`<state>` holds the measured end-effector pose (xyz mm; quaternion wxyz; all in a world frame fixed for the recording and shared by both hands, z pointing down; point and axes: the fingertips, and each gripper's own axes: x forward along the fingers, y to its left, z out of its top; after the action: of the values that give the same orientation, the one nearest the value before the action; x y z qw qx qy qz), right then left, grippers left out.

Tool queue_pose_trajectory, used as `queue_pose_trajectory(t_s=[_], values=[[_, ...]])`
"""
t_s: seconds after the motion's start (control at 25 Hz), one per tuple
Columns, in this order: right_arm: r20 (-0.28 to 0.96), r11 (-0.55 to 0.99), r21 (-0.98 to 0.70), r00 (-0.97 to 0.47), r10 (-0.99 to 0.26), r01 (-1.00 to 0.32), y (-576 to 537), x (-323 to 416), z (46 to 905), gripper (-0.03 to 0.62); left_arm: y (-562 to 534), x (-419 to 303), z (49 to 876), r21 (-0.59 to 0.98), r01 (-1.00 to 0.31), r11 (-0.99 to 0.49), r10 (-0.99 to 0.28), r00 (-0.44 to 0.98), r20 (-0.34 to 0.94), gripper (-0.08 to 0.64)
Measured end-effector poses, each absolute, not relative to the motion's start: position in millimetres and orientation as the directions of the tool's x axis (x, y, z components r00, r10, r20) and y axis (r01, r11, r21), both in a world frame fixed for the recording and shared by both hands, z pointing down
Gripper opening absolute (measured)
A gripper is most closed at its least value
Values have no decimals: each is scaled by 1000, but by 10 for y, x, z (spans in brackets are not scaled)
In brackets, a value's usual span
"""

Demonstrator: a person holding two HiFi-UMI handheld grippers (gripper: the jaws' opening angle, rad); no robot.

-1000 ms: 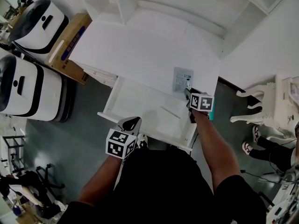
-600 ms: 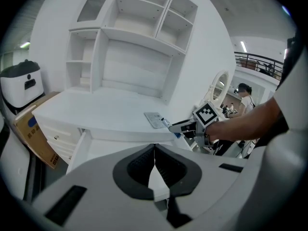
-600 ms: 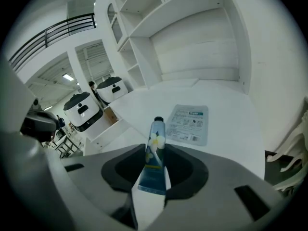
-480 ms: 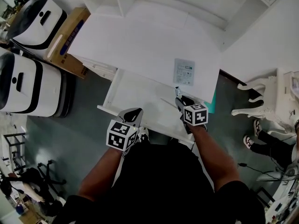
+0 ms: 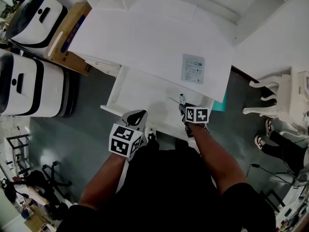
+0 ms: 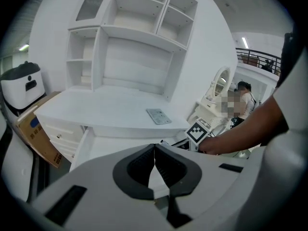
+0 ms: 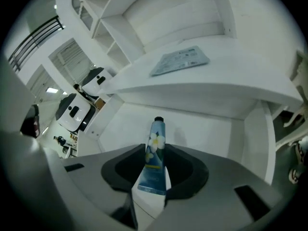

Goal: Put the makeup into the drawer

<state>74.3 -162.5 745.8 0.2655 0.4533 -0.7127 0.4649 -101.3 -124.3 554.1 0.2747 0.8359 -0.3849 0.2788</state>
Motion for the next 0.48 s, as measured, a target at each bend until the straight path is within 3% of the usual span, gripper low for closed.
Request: queue_pose_trajectory(t_s=[0.48], values=[[873, 31, -388, -378, -307, -921, -1461, 862, 8101, 141, -1104, -992, 5549, 248, -801, -546, -472, 538, 698, 11]])
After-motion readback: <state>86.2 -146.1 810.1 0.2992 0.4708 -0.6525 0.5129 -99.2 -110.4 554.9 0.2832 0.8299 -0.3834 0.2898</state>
